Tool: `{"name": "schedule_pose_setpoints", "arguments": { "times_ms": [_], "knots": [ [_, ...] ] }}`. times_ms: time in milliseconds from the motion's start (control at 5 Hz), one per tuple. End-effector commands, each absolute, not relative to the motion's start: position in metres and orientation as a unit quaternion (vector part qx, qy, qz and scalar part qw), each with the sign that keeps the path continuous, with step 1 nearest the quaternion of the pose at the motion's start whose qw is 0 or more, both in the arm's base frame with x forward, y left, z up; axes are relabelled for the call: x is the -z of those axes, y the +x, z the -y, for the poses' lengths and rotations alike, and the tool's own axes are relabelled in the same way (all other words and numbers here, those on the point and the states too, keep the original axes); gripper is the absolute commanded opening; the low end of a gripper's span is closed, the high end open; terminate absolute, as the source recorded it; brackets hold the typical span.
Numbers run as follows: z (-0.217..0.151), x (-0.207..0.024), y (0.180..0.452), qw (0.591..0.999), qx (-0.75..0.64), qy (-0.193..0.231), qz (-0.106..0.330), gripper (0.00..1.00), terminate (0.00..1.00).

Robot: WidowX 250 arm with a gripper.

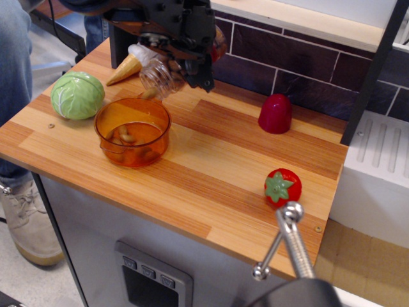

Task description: Pour almonds in pot

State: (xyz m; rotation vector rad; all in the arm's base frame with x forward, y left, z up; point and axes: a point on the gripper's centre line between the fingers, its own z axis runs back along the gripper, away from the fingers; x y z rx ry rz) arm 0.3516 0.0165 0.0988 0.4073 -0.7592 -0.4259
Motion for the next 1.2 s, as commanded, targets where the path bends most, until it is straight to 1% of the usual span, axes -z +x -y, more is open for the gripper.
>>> {"name": "schedule_pose_setpoints", "arguments": {
  "times_ms": [0, 400, 600, 800, 1000],
  "knots": [
    [-0.015, -0.105, 0.360, 0.879, 0.153, 0.194, 0.408, 0.00, 0.00],
    [-0.018, -0.109, 0.353, 0.895, 0.113, 0.163, 0.399, 0.00, 0.00],
    [-0.018, -0.109, 0.350, 0.898, 0.106, 0.159, 0.396, 0.00, 0.00],
    [-0.018, -0.109, 0.353, 0.908, 0.110, 0.164, 0.369, 0.00, 0.00],
    [-0.016, -0.112, 0.352, 0.913, 0.124, 0.166, 0.351, 0.00, 1.00]
  ]
}}
